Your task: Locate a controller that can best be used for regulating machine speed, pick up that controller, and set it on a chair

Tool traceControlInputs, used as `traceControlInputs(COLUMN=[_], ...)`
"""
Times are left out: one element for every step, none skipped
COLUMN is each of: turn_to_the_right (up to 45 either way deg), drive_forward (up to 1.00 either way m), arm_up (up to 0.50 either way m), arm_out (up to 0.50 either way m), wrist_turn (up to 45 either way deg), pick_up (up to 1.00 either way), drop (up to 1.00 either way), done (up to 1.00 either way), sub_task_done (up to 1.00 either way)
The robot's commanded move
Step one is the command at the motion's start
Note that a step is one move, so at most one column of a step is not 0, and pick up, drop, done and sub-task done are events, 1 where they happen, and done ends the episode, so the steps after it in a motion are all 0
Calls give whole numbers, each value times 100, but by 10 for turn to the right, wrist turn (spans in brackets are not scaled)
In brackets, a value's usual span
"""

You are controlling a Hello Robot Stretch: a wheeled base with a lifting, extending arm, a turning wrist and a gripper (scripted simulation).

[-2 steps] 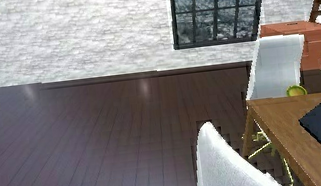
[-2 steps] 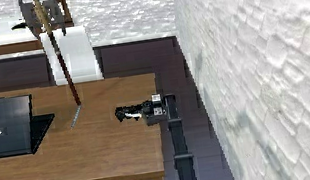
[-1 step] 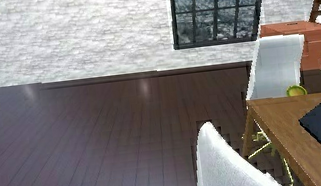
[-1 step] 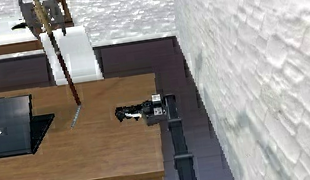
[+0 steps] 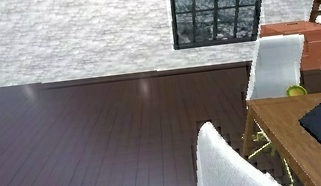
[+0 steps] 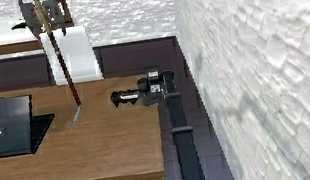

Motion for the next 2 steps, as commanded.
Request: traceControlInputs(turn_to_the_right=[0, 0], drive_forward=[0, 0], arm_up=[22, 0], arm_out=[0, 0], wrist_turn=[0, -450], pick_up=[0, 0], drop=[0, 0], done=[0, 0], sub_task_done=[0, 0])
